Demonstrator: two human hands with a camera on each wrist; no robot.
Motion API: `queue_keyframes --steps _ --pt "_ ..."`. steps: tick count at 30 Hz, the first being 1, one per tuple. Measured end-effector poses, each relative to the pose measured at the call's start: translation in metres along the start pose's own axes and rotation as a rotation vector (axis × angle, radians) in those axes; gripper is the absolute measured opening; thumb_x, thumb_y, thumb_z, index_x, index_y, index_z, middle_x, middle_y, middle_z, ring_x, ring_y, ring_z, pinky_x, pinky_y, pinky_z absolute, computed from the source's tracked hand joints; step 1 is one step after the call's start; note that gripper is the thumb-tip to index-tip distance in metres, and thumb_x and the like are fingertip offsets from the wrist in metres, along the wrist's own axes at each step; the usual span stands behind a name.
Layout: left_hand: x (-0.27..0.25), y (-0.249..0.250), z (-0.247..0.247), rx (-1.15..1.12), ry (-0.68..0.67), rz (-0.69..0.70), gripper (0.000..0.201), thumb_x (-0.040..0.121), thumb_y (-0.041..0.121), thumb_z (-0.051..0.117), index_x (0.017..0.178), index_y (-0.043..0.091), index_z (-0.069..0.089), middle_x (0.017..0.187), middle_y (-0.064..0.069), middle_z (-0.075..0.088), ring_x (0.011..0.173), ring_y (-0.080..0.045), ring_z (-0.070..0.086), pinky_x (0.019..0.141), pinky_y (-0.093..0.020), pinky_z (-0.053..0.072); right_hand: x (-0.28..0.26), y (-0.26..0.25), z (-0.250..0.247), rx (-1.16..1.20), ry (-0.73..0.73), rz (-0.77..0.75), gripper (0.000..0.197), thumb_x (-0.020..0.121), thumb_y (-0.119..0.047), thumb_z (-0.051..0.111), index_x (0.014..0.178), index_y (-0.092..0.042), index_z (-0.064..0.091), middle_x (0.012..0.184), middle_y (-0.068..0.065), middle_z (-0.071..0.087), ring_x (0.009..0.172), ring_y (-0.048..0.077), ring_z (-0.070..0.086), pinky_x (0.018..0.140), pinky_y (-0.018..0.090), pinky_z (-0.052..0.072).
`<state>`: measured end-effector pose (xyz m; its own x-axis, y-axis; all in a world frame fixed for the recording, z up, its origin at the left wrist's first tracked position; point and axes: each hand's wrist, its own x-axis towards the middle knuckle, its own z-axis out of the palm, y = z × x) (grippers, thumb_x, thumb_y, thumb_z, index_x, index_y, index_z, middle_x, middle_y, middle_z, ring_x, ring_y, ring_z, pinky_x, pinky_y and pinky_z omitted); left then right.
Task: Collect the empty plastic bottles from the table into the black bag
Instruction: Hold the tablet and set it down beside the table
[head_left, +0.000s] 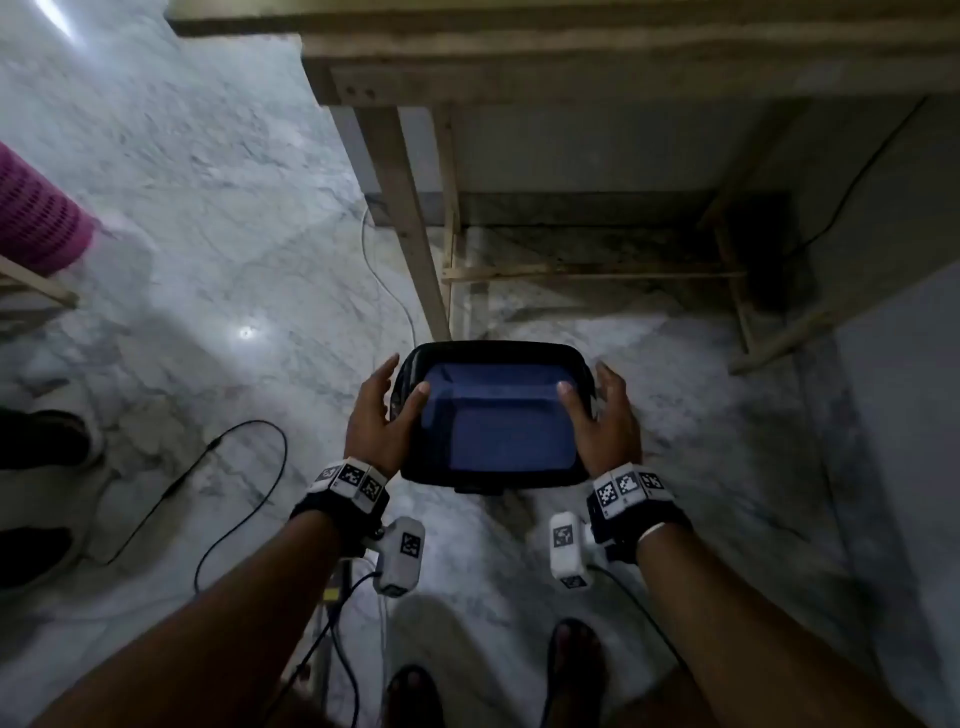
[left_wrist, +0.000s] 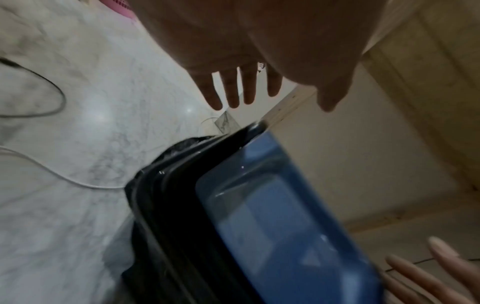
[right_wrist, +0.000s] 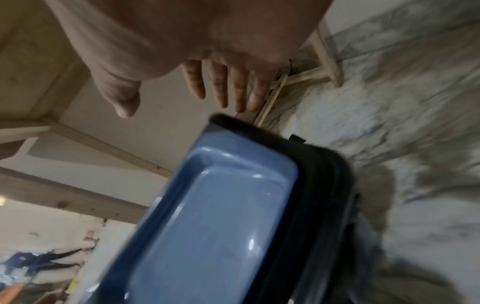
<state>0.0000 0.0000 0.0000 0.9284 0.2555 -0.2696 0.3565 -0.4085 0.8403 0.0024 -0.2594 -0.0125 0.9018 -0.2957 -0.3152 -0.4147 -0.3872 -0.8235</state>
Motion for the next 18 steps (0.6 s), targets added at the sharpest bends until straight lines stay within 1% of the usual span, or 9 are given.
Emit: queue_keyframes --steps 2,5,7,8,10,12,14,17,18 --pt "0.015 -0.021 0.017 -0.063 0.014 0.027 0.064 0.092 0.044 0.064 0.15 0.028 0.043 0.154 0.003 0.047 0.138 -0.013 0.046 0.109 -0.028 0.04 0.016 0.018 0.016 0.075 0.015 -0.019 0.077 0.083 -0.062 0.057 0.148 -0.029 0.033 0.154 0.001 0.04 0.14 0.022 0.04 0.112 0.037 0.037" --pt "0.036 -0.051 0.041 -0.122 0.002 0.097 0.061 0.092 0.052 0.058 0.149 0.035 0.043 0.154 0.007 0.048 0.139 -0.009 0.047 0.115 -0.033 0.04 0.037 0.042 0.037 0.113 0.039 -0.075 0.07 0.087 -0.055 0.057 0.148 -0.028 0.034 0.154 0.001 0.041 0.14 0.021 0.04 0.107 0.028 0.034" --pt "0.04 -0.063 0.051 -0.171 0.026 0.136 0.055 0.097 0.047 0.055 0.149 0.035 0.043 0.153 0.008 0.049 0.137 -0.007 0.047 0.113 -0.026 0.042 0.042 0.052 0.044 0.138 0.068 -0.127 0.067 0.088 -0.053 0.057 0.147 -0.028 0.037 0.152 -0.002 0.044 0.139 0.019 0.041 0.104 0.023 0.033" --pt "0.042 -0.067 0.056 -0.205 0.037 0.146 0.053 0.099 0.043 0.054 0.15 0.033 0.043 0.152 0.009 0.049 0.136 -0.006 0.048 0.108 -0.016 0.043 0.045 0.057 0.046 0.146 0.075 -0.148 0.065 0.089 -0.053 0.056 0.147 -0.029 0.038 0.151 -0.004 0.044 0.139 0.017 0.041 0.103 0.022 0.032" --pt "0.04 -0.071 0.062 -0.272 0.037 0.143 0.052 0.1 0.039 0.052 0.151 0.032 0.042 0.148 0.011 0.049 0.131 -0.005 0.048 0.088 0.003 0.042 0.047 0.063 0.047 0.156 0.083 -0.173 0.063 0.09 -0.053 0.055 0.147 -0.031 0.038 0.151 -0.006 0.044 0.139 0.015 0.04 0.102 0.021 0.031" --pt "0.034 -0.071 0.066 -0.287 0.049 0.155 0.052 0.1 0.04 0.051 0.15 0.032 0.043 0.143 0.013 0.05 0.127 -0.004 0.048 0.078 0.007 0.04 0.046 0.066 0.047 0.167 0.099 -0.196 0.063 0.09 -0.052 0.054 0.147 -0.031 0.039 0.151 -0.007 0.045 0.139 0.015 0.041 0.101 0.02 0.03" --pt "0.03 -0.069 0.065 -0.283 0.076 0.185 0.051 0.098 0.044 0.051 0.148 0.035 0.045 0.141 0.013 0.052 0.126 -0.004 0.049 0.082 0.001 0.041 0.043 0.067 0.045 0.164 0.109 -0.214 0.063 0.09 -0.053 0.054 0.146 -0.03 0.04 0.15 -0.005 0.046 0.138 0.018 0.042 0.1 0.021 0.03" --pt "0.027 -0.057 0.066 -0.295 0.084 0.246 0.051 0.096 0.052 0.052 0.145 0.04 0.048 0.144 0.01 0.056 0.129 -0.009 0.052 0.105 -0.027 0.045 0.037 0.061 0.03 0.133 0.152 -0.247 0.065 0.087 -0.057 0.053 0.145 -0.029 0.041 0.147 -0.002 0.051 0.136 0.022 0.045 0.099 0.023 0.034" --pt "0.025 -0.048 0.068 -0.294 0.078 0.267 0.052 0.094 0.055 0.053 0.144 0.042 0.049 0.144 0.011 0.057 0.13 -0.009 0.053 0.11 -0.035 0.044 0.035 0.058 0.02 0.136 0.176 -0.255 0.066 0.087 -0.058 0.053 0.145 -0.03 0.042 0.146 -0.002 0.051 0.135 0.021 0.046 0.1 0.023 0.034"
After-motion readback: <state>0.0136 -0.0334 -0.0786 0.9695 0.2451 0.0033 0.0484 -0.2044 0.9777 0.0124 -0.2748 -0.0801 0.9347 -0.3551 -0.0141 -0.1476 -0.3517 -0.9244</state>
